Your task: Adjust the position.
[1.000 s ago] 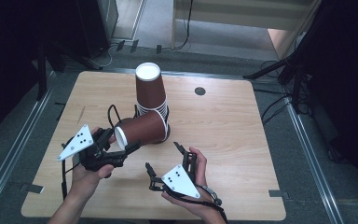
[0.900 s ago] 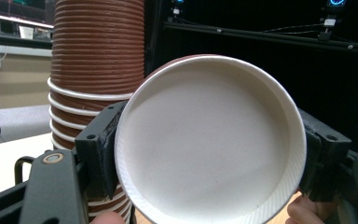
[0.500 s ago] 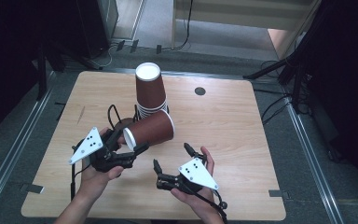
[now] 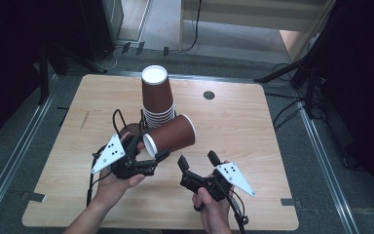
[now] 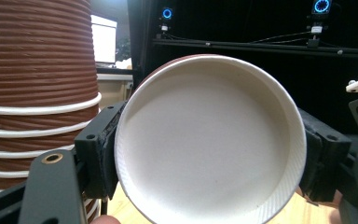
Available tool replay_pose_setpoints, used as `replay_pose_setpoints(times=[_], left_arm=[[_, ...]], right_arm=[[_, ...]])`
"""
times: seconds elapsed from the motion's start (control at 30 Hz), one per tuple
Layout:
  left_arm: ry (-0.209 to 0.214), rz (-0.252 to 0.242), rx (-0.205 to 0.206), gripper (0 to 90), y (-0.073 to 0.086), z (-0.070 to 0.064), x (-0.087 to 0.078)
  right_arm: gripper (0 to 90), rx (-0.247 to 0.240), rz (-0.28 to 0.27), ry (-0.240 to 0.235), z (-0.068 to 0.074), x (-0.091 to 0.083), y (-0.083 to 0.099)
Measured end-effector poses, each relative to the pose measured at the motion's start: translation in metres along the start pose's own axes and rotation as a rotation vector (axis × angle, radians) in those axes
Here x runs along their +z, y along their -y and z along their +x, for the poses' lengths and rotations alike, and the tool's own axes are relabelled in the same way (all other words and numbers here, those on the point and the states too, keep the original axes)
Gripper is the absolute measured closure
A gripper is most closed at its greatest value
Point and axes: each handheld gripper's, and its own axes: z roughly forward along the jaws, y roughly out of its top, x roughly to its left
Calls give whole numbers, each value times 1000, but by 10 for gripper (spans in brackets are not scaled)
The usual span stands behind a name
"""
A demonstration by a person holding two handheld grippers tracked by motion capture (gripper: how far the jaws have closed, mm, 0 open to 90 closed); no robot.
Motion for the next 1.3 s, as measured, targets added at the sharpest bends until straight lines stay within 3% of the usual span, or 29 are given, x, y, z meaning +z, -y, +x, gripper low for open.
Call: replay_pose_setpoints(times=[0.2, 0.33, 0.43, 0.63, 0.83, 1.17, 1.3], left_arm=[[22, -6, 10, 238, 7, -6, 11], [33, -8, 16, 239, 10, -10, 15], [28, -9, 25, 239, 14, -11, 18], [27, -13, 40, 239, 19, -15, 20], [21, -23, 45, 239, 22, -16, 20], [29, -33, 66, 238, 24, -20, 21], [39, -32, 64, 239, 25, -21, 21]], right_arm=[[0, 180, -14, 20, 2, -3, -8], [0, 335, -39, 39, 0, -7, -15], [0, 393, -60, 86, 1, -7, -15], [0, 566, -94, 68, 3, -4, -18], [0, 749, -87, 86, 4, -2, -20], [0, 943, -46, 79, 3, 10, -18], [0, 981, -51, 72, -1, 14, -19]])
